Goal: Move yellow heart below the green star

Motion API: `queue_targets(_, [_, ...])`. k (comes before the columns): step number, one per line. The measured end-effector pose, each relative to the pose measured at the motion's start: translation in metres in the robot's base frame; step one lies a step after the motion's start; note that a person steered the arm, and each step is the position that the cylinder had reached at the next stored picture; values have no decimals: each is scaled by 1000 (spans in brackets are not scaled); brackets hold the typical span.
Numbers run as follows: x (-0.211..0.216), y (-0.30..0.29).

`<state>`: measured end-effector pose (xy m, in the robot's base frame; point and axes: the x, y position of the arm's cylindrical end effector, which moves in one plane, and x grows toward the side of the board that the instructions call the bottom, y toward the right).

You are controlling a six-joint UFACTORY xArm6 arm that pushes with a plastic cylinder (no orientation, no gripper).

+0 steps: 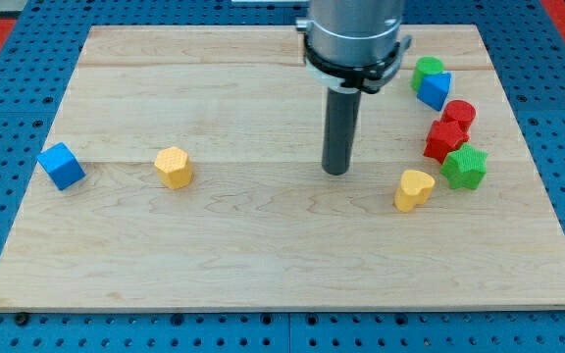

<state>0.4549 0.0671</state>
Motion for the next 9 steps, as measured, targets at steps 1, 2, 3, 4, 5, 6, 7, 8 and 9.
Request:
queue_targets(1, [1, 26])
queue_targets(2, [4, 38])
queue_targets(3, [5, 40])
queue_targets(4, [10, 41])
queue_targets(5, [16, 41])
queue_targets(6, [19, 45])
queue_targets(7, [28, 57])
queue_targets(8, [38, 73])
queue_targets(9, [41, 79])
